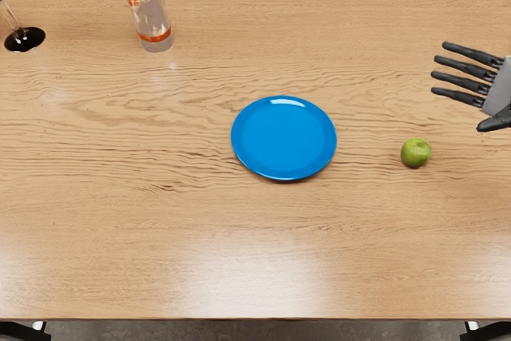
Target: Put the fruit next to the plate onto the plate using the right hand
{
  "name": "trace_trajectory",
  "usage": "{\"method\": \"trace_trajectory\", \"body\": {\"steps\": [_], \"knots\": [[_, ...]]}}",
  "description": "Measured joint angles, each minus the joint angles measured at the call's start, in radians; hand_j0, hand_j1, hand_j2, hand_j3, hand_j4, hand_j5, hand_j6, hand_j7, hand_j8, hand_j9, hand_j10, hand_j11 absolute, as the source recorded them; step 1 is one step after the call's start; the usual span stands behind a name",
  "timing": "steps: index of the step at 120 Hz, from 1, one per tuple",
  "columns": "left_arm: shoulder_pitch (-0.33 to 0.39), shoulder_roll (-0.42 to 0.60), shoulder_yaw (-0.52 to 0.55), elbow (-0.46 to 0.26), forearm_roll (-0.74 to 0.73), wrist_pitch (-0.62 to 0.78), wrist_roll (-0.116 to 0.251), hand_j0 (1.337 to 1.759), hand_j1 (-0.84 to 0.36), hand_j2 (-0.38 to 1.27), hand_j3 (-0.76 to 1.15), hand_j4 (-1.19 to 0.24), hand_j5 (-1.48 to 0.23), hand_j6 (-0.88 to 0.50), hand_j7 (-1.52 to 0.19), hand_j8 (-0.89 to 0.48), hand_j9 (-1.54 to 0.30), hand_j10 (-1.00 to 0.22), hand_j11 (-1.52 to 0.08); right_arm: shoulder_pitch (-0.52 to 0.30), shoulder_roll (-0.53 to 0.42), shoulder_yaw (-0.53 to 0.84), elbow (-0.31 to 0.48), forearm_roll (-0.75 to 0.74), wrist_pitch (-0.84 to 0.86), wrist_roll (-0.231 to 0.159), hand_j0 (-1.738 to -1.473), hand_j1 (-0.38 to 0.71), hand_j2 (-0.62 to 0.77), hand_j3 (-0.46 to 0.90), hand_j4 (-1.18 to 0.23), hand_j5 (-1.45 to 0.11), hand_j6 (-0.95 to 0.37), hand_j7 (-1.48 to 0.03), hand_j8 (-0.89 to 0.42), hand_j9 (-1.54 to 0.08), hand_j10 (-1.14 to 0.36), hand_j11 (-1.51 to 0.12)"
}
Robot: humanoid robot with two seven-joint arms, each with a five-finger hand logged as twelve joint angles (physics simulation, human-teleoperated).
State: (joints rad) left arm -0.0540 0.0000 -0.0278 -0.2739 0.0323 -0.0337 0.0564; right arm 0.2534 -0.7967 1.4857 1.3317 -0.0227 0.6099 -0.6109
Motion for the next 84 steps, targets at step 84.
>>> {"method": "trace_trajectory", "body": {"steps": [84], "knots": [[0.000, 0.000, 0.000, 0.000, 0.000, 0.000, 0.000, 1.658, 0.35, 0.00, 0.00, 0.00, 0.00, 0.00, 0.00, 0.00, 0.00, 0.00, 0.00, 0.165, 0.052, -0.428, 0.257, -0.903, -0.561, 0.000, -1.658, -0.30, -0.01, 0.00, -0.04, -0.05, -0.04, -0.05, -0.04, -0.05, -0.04, -0.05]]}}
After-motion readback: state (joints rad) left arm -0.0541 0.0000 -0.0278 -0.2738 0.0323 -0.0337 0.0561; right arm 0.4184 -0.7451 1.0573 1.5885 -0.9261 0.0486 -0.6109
